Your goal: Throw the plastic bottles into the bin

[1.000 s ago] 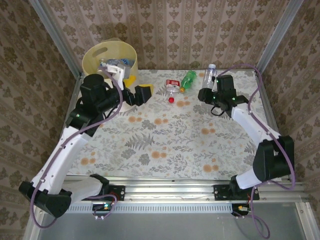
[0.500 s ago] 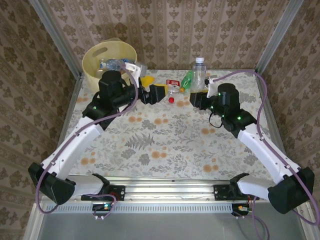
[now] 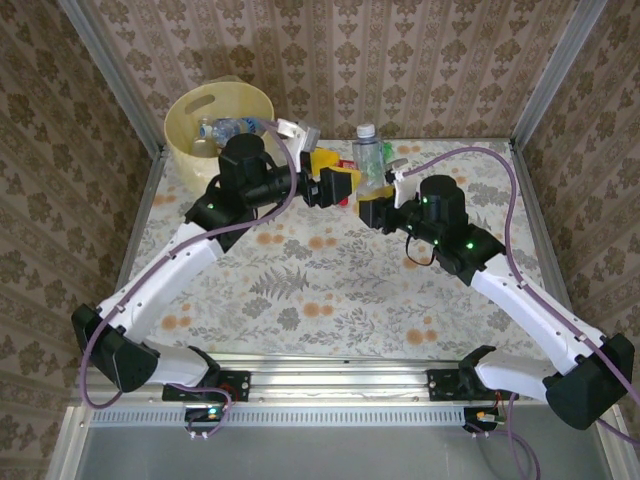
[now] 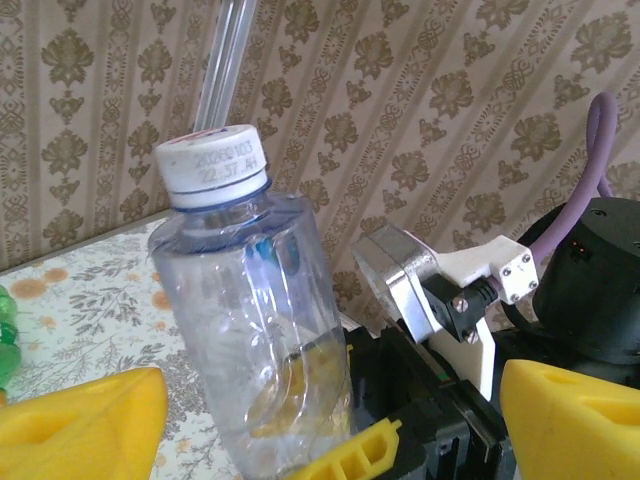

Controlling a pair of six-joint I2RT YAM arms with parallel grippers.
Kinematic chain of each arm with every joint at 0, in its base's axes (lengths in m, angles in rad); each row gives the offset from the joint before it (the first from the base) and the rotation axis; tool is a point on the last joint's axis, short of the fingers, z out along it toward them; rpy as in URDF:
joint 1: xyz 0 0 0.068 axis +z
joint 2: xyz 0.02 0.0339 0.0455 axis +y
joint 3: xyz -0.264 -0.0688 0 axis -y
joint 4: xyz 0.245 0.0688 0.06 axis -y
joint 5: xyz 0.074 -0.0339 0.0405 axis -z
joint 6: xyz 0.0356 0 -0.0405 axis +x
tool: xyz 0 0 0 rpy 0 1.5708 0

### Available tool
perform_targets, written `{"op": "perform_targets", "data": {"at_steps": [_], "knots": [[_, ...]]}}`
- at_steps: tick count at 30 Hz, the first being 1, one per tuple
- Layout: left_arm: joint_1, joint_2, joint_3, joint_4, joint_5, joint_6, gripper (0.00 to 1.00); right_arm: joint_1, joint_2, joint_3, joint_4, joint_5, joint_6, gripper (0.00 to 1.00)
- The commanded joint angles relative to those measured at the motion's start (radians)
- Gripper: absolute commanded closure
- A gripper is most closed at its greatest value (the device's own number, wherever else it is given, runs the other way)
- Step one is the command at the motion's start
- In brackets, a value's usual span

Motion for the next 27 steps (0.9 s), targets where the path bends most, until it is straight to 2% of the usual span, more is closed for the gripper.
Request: {"op": "perform_targets", "data": {"at_steps": [1,18,27], "knots": [[-0.008,0.011,0.038,0.036,0.042,-0.019,0.15,0.017,-0.026,-0.002,0.036,-0.041,-0.032,0.55],[-0.016,0.048,0.039,0.044,0.025,-0.041,0.24,0.086,-0.032,0.007,0.014,-0.057,-0.058,0.56],[0.005,0.042,0.033,-0.023,-0.023,-0.023,0.26,0.099,-0.043,0.005,-0.003,-0.05,-0.069,0.57]]}}
